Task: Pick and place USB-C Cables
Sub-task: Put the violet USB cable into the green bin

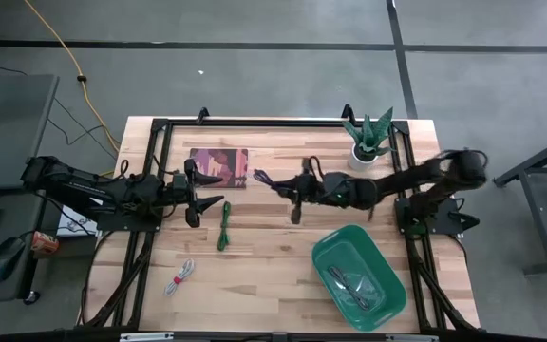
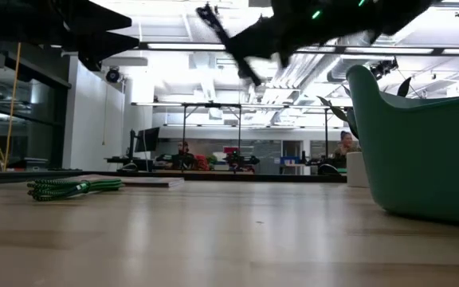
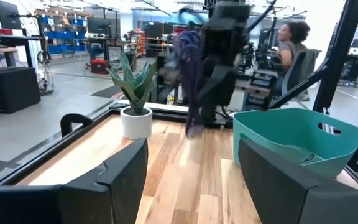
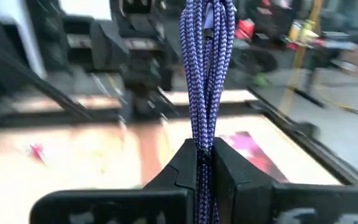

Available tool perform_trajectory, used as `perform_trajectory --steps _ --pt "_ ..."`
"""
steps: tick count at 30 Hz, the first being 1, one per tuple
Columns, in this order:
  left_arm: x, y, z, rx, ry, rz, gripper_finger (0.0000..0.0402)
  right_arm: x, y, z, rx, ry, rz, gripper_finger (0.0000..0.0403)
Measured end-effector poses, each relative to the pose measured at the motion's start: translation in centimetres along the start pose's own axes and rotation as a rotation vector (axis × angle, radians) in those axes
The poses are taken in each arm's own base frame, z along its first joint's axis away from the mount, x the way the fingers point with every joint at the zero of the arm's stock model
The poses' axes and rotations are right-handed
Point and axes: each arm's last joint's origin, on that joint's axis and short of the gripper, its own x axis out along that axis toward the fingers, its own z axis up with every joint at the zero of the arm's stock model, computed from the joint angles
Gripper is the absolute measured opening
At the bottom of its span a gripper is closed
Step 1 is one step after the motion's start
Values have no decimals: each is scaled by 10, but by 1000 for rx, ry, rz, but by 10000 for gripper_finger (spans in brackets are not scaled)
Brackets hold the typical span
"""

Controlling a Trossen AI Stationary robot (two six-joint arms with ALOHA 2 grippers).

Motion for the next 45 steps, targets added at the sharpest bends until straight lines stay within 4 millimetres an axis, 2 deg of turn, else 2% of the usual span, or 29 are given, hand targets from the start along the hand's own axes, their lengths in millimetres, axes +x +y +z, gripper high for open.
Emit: perform_trajectory --steps 3,6,12,19,25,28,30,35,39,45 --pt "0 0 -2 8 24 1 231 -28 8 16 -26 79 -48 5" --pt "0 0 -3 11 31 2 231 -57 13 30 59 137 -30 5" --pt "0 0 1 -1 -5 3 231 -106 31 36 238 276 54 5" --pt "0 0 0 8 0 3 231 -143 69 26 390 459 135 5" --pt "0 0 0 1 3 4 231 -167 98 42 458 701 104 5" --pt "0 0 0 0 -1 3 231 -174 112 46 488 859 68 5" --pt "0 0 0 -1 -2 3 231 -176 122 41 485 961 30 5" --pt "0 0 0 2 4 4 231 -172 148 7 482 1136 -32 5" --pt "0 0 -1 4 12 4 231 -164 161 -22 502 1262 -47 5" --pt "0 0 -2 8 25 4 231 -154 170 -56 529 1302 -124 5"
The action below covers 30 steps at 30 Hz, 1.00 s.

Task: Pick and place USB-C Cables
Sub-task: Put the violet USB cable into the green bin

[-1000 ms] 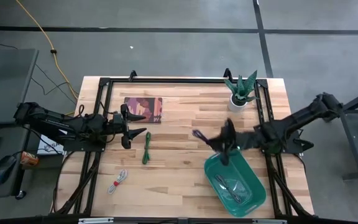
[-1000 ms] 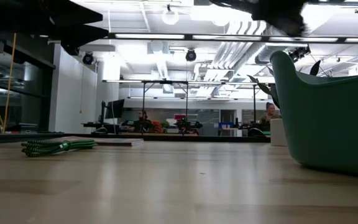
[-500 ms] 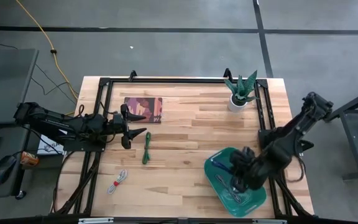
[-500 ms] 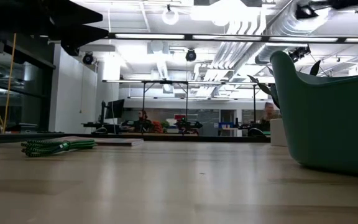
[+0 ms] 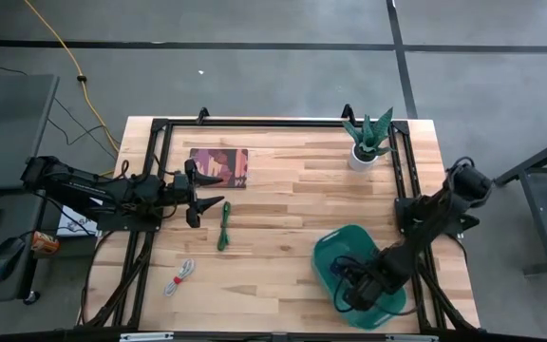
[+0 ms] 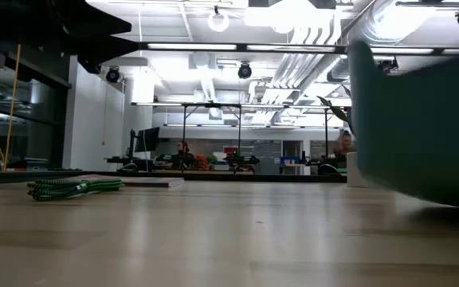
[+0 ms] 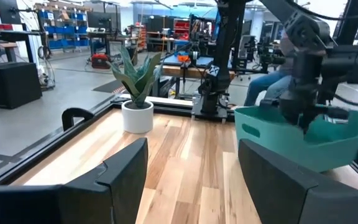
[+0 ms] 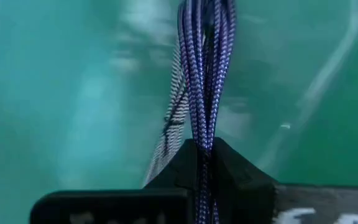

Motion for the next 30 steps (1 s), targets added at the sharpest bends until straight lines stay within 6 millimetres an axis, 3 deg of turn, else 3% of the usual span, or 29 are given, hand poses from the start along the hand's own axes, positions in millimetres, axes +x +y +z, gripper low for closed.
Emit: perform_trajectory --steps 7,21,30 --pt "0 0 0 0 0 0 231 17 2 0 31 -35 -45 5" --pt "0 0 0 0 0 0 231 10 13 8 -5 -47 34 8" --pt "0 0 0 1 0 0 231 7 16 23 -67 -75 65 15"
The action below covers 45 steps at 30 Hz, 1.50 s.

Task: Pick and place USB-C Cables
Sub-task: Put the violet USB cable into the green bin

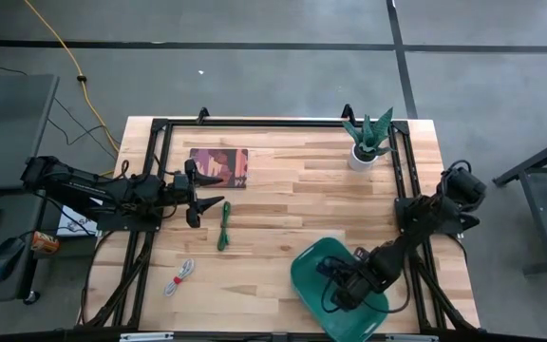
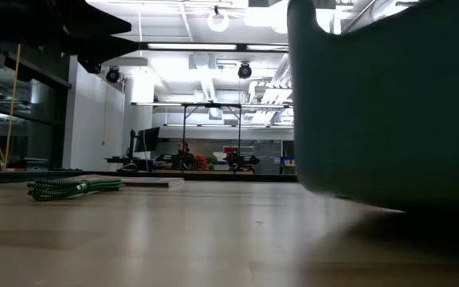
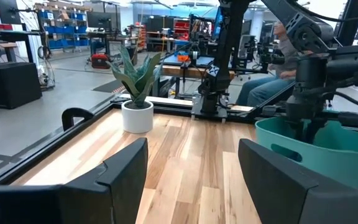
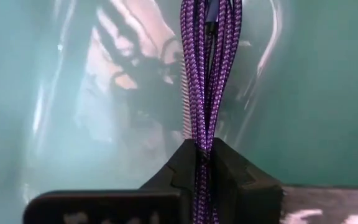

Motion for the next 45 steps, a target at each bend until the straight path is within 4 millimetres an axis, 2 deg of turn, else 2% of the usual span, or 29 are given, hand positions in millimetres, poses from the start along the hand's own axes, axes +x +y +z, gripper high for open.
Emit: perform_trajectory --steps 6,14,20,30,33,37,45 --pt "0 0 0 0 0 0 231 -7 6 12 8 -21 31 11" --pt "0 0 -2 8 21 8 231 -27 2 18 62 -89 -147 10" --pt "0 2 -2 8 19 49 231 -30 -9 13 173 -54 -268 10" --pt "0 2 -2 9 20 50 231 -37 -22 -1 264 -67 -432 9" --pt "0 2 -2 32 21 50 231 -36 -19 -2 239 -74 -406 9" --pt "0 2 -2 52 21 50 231 -31 -6 4 145 -75 -262 9" --pt "0 2 -3 53 27 50 231 -27 11 18 -159 -57 -61 9"
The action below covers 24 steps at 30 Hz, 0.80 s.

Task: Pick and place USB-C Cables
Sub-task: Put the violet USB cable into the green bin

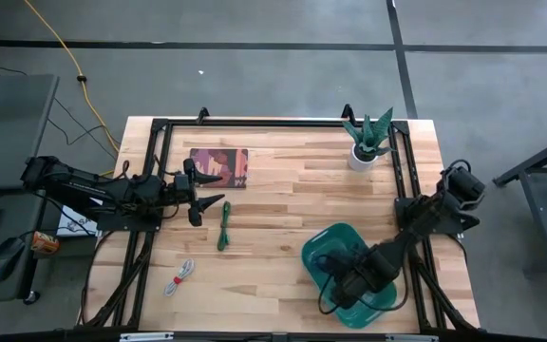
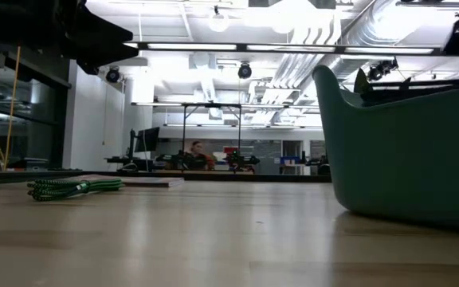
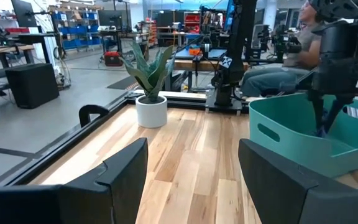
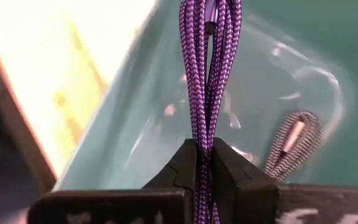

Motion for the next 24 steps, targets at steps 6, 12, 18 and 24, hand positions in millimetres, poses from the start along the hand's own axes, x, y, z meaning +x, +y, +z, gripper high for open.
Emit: perform_trajectory --steps 6,12,18,24 --pt "0 0 0 -16 0 0 231 3 -7 4 -281 94 14 9" --pt "0 0 0 -16 1 0 231 18 -13 3 -298 130 -14 9" --pt "1 0 -2 -10 17 0 231 30 -13 4 -290 162 -25 21" --pt "1 0 -3 -8 23 0 231 30 -13 4 -257 175 -20 69"
